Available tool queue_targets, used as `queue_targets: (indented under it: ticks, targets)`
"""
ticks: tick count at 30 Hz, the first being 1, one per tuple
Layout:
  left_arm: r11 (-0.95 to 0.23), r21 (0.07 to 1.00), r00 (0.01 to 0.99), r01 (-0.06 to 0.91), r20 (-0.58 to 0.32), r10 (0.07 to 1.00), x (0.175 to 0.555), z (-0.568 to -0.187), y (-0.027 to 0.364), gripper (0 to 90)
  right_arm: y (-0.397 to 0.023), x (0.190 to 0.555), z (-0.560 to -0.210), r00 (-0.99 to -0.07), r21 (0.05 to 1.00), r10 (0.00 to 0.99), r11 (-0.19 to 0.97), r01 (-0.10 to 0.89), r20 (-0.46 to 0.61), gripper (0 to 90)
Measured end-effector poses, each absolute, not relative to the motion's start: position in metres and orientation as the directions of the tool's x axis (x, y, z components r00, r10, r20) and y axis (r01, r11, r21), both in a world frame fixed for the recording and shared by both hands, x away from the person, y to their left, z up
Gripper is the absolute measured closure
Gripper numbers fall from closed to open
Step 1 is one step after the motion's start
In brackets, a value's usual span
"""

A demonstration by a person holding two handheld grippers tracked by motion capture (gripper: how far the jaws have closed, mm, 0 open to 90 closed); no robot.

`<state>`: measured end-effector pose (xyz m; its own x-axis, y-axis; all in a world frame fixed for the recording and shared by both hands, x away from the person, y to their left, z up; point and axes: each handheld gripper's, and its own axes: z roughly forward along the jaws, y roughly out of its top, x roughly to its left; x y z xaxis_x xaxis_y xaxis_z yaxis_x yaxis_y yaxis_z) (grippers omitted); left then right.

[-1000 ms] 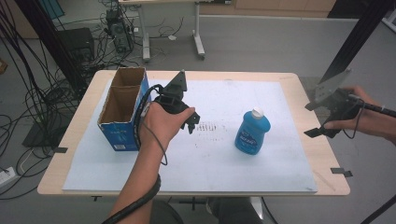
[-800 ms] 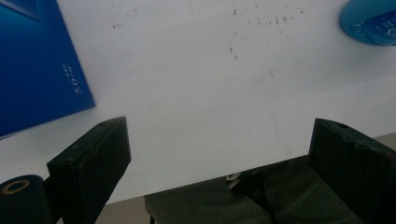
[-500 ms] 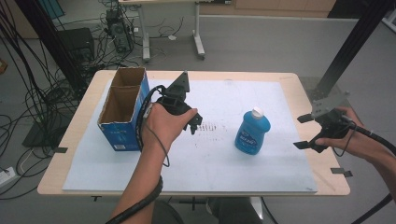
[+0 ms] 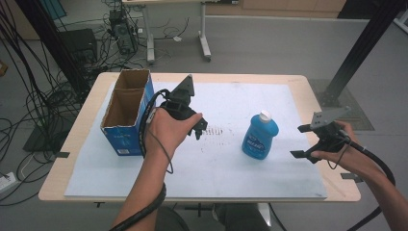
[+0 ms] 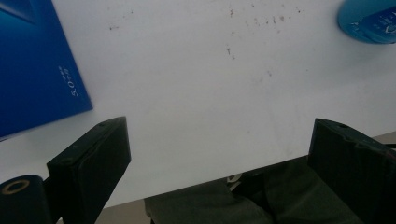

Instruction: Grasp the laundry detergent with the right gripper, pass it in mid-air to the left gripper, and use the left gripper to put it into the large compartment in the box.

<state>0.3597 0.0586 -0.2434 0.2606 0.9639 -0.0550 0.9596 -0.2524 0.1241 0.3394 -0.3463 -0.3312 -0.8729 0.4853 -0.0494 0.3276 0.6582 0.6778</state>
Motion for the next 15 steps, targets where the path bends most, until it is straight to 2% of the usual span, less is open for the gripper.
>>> queue_targets:
  ticks: [15]
  targets:
    - [-0.258,0.123,0.266,0.958,-0.059,0.962,0.359,-0.250,0.058,6.3,-0.330,0.337,-0.368,-0.842,0.759,0.538,0.559,0.335,-0.025,3.4]
